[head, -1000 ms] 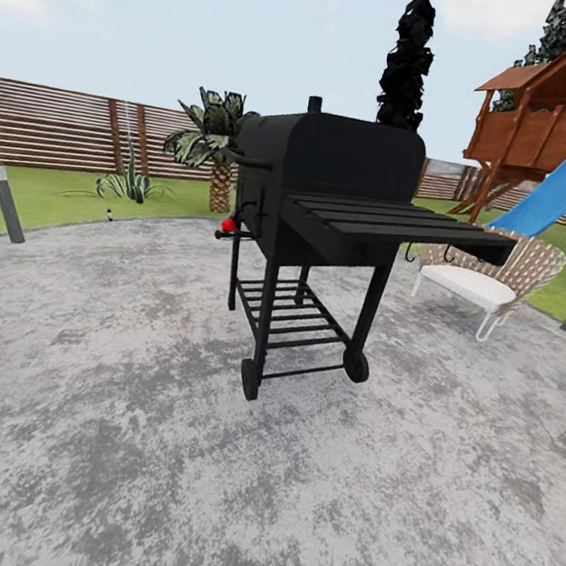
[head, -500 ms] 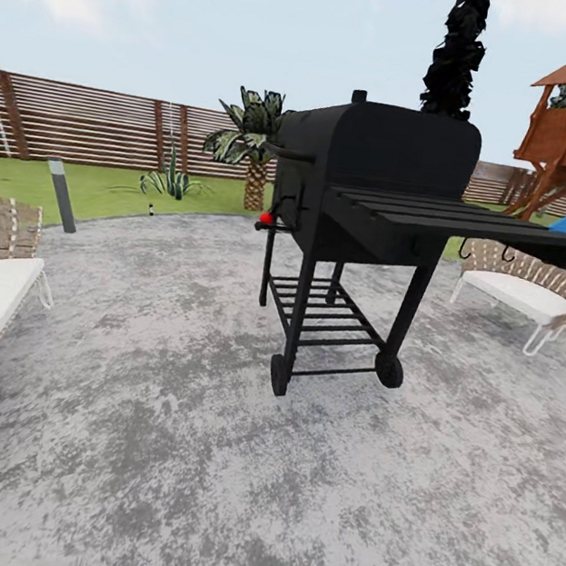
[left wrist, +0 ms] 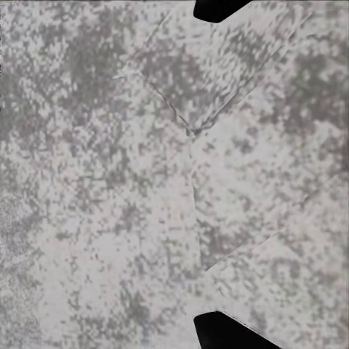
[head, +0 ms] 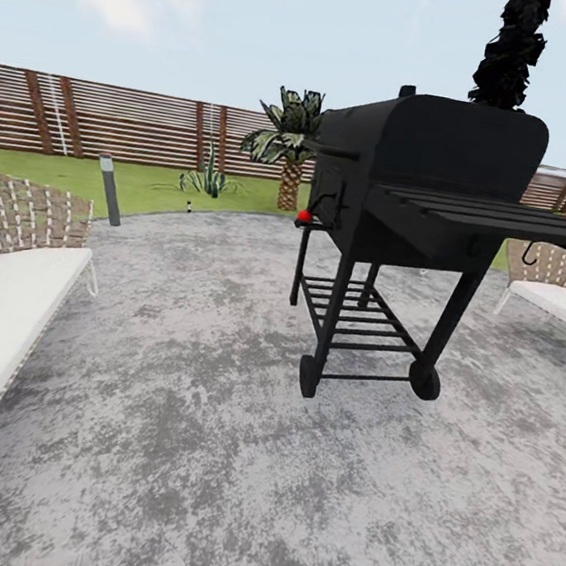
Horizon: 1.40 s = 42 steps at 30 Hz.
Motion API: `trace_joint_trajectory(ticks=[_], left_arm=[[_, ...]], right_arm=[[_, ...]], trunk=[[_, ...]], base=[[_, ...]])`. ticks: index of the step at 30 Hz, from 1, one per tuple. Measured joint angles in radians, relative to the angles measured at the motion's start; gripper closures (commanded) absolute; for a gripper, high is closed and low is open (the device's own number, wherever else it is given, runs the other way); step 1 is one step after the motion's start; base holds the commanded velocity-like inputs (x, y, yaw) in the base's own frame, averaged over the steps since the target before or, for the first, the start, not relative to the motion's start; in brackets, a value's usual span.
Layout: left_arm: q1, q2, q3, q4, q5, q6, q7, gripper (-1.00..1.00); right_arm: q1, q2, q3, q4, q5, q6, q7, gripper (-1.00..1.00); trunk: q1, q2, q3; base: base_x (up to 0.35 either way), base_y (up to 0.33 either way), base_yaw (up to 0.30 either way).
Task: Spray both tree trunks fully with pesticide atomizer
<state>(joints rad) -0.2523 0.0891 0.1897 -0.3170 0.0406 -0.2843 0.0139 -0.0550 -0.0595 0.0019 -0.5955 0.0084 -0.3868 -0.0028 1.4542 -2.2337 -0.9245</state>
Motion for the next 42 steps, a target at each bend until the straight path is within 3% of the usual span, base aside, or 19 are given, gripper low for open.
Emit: trace_joint_trajectory(ticks=[11, 22, 42], left_arm=[[0.0, 0.0, 0.0, 0.005, 0.002, -0.002, 0.0, -1.0], [0.0, 0.001, 0.001, 0.006, 0.002, -0.002, 0.0, -1.0], [0.002, 0.003, 0.001, 0.005, 0.002, -0.002, 0.0, -1.0]], right_arm=[[0.0, -0.004, 0.001, 0.072, 0.003, -0.003, 0.001, -1.0], [0.0, -0.005, 0.0, 0.074, 0.003, -0.003, 0.001, -1.0], [0.0, -0.005, -0.001, 0.075, 0.003, -0.003, 0.0, -1.0]], trunk=[[0.0, 0.0, -0.002], [0.0, 0.0, -0.002], [0.0, 0.0, -0.002]], base=[[0.326, 0.0, 0.033], [0.339, 0.065, 0.01], [0.339, 0.098, 0.256]])
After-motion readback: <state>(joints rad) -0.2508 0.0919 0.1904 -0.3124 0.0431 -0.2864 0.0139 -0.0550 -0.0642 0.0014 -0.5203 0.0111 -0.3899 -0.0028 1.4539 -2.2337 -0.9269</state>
